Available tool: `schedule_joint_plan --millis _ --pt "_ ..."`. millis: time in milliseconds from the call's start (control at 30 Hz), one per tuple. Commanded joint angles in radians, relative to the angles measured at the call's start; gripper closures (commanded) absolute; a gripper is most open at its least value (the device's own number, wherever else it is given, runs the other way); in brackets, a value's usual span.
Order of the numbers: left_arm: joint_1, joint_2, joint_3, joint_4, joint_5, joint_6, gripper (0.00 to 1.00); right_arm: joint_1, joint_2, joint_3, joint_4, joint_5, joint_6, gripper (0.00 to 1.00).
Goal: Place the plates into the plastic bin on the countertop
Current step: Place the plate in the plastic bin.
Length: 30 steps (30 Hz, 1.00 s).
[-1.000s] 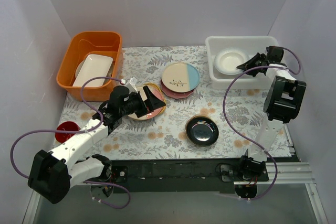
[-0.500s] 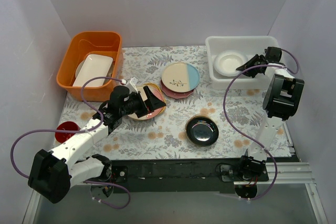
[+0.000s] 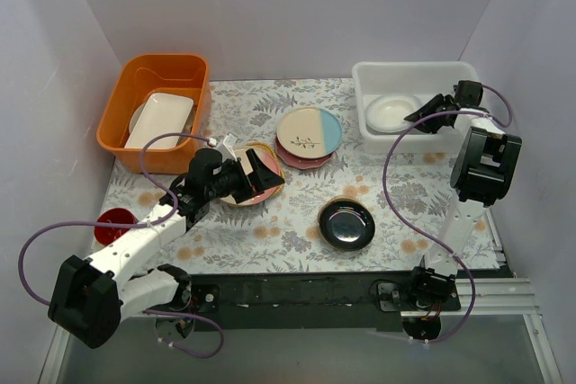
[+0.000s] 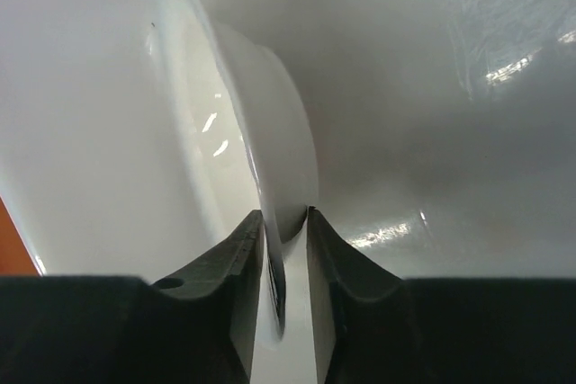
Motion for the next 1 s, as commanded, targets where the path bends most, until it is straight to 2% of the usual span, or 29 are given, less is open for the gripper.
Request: schedule_joint_plan --millis 0,167,300,400,467,500,633,967 --pt "-0.005 -0.014 -0.004 0.017 0.011 0.005 0.02 0.004 -0.017 0.077 0.040 -0.034 0.004 0.62" --pt "-0.003 -0.017 -0.004 0.019 0.021 0.005 0.02 0.002 -0.031 0.080 0.027 -0.020 -0.004 0.50" --pt "-0.003 -0.022 -0.002 0.019 0.021 0.005 0.02 0.004 -0.058 0.074 0.020 0.001 -0.013 0.29" --pt "-0.003 -0.022 -0.005 0.022 0.027 0.005 0.02 0.004 -0.083 0.045 0.047 0.000 -0.008 0.18" --pt "-0.005 -0.022 -0.004 0.025 0.032 0.003 0.02 0.004 -0.097 0.033 0.050 0.006 -0.008 0.15" --pt "-0.003 -0.023 -0.005 0.025 0.034 0.003 0.02 0.004 -0.106 0.025 0.061 0.015 -0.007 0.07" --pt "-0.003 -0.029 -0.008 0.025 0.029 0.003 0.02 0.002 -0.136 -0.007 0.084 0.023 0.009 0.02" --pt "-0.003 -0.071 -0.027 0.021 0.008 -0.017 0.02 -0.008 -0.320 -0.220 0.225 0.081 0.052 0.02"
